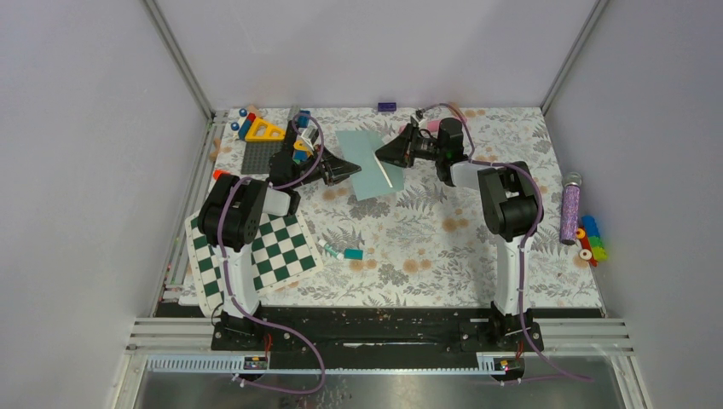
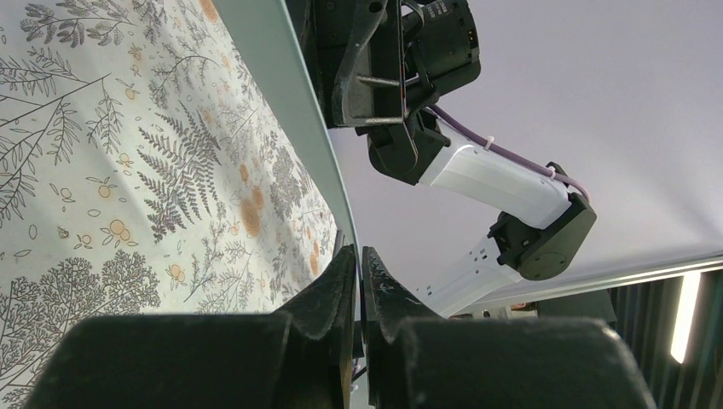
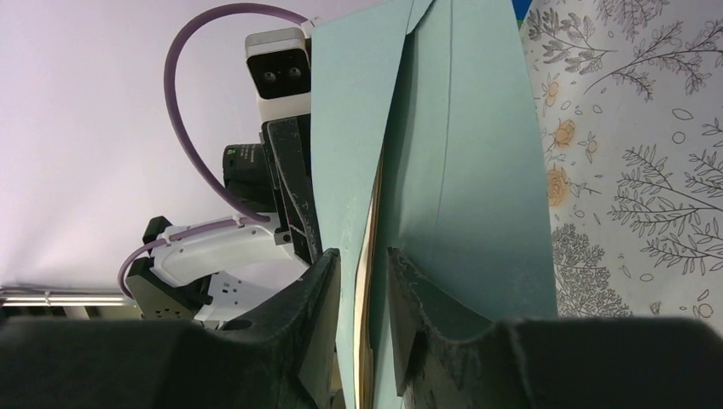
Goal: Place the letter into the envelope and seal it
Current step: Place the letter in the envelope.
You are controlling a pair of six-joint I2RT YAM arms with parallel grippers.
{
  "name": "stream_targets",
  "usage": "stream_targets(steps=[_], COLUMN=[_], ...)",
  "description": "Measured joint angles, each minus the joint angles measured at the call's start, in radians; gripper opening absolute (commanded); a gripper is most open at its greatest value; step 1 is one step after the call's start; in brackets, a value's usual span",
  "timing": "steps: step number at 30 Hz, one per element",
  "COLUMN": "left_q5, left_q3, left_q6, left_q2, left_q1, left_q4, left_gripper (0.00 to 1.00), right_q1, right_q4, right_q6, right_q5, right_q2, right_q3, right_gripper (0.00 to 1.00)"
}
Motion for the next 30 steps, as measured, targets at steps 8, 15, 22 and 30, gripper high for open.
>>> stream_targets(steps=[8,15,22,30], left_q5=[0.001,0.0,0.0,0.0], left_q3=[0.0,0.0,0.0,0.0], left_q6=[-0.003,-0.004,-0.006,-0.006], left_q2=[0.0,0.0,0.0,0.0], left_q1=[0.0,0.0,0.0,0.0], left_q4=[0.002,0.009,0.014,0.019], left_gripper=[0.05,0.05,0.05,0.05], right_q1=[0.019,0.031,0.023,0.016], right_q4=[0.045,0.079,0.164,0.21], right_q6=[0.068,0.108,0.183,0.225], right_q5=[-0.053,-0.073,-0.076,-0.076], right_q2=[0.0,0.0,0.001,0.012], right_q3=[0.002,0.004,0.004,0.004], right_gripper=[0.23,0.25,0.3,0.21])
